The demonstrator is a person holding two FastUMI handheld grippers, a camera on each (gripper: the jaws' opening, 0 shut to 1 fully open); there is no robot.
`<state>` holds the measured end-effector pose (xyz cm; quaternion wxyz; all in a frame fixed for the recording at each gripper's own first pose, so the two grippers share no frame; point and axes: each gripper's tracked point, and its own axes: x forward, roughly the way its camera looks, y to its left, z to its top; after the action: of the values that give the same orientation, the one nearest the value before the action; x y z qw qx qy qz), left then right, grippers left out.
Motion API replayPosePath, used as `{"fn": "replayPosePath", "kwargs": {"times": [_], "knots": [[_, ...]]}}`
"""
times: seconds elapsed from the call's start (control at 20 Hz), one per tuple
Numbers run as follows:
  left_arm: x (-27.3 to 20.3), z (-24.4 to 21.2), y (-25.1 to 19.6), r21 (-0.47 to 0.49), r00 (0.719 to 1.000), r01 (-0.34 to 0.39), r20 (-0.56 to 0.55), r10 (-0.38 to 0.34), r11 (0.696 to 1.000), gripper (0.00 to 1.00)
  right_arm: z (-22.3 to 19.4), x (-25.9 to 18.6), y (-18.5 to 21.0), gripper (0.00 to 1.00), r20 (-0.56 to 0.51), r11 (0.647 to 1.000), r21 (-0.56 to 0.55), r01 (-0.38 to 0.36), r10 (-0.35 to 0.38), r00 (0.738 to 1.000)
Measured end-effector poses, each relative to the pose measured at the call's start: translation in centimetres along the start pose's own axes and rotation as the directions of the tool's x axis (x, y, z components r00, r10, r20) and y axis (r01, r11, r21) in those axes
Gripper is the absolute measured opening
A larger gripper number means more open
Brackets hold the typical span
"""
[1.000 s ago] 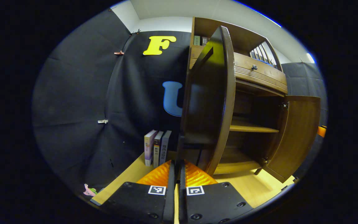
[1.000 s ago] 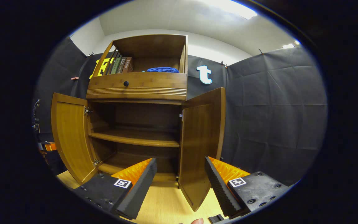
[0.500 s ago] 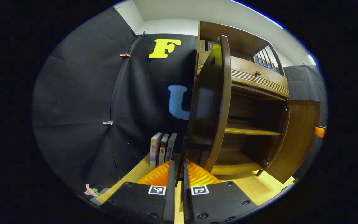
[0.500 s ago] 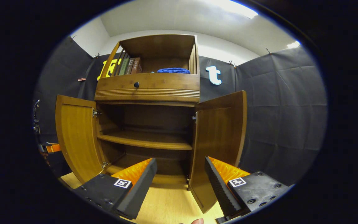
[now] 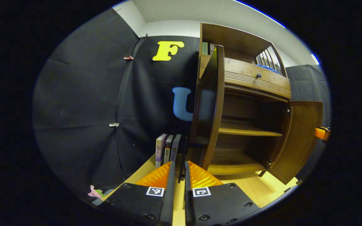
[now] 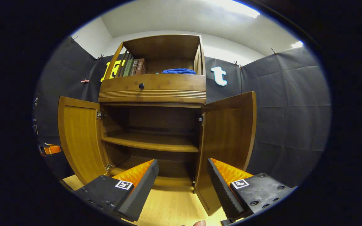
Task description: Open the right door of the double-door shoe cabinet with the right hand, and open the left door with the left hand.
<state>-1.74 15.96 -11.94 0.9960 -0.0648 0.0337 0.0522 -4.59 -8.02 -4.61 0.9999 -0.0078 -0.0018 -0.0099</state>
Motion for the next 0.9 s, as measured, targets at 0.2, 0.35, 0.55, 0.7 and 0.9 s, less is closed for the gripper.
{"fn": "replayPosePath", "kwargs": {"times": [0.2, 0.35, 0.55, 0.7, 0.9], "knots": [[-1.5, 0.9, -2.0, -0.001, 0.999, 0.042, 0.012, -0.042, 0.999, 0.26, 0.2, 0.2, 0.1, 0.96, 0.002, 1.0, 0.003, -0.005, 0.005, 1.0], [-2.7, 1.7, -3.7, 0.01, 0.997, 0.069, 0.029, -0.069, 0.998, 0.44, 0.4, 0.3, 0.3, 0.98, 0.006, 1.0, 0.015, -0.007, 0.007, 1.0], [-3.7, 2.8, -5.9, 0.046, 0.993, 0.104, 0.052, -0.106, 0.994, 0.87, 0.9, -0.2, 1.3, 0.96, 0.013, 0.999, 0.022, -0.024, 0.024, 1.0], [-4.0, 3.0, -7.2, 0.035, 0.991, 0.111, 0.067, -0.113, 0.993, 0.97, 1.3, -0.5, 2.4, 0.98, 0.025, 0.999, 0.017, -0.039, 0.038, 0.999], [-4.2, 2.8, -9.6, 0.044, 0.986, 0.15, 0.06, -0.153, 0.988, 0.95, 1.3, -0.8, 3.9, 0.96, 0.022, 0.998, 0.021, -0.066, 0.066, 0.998]]}}
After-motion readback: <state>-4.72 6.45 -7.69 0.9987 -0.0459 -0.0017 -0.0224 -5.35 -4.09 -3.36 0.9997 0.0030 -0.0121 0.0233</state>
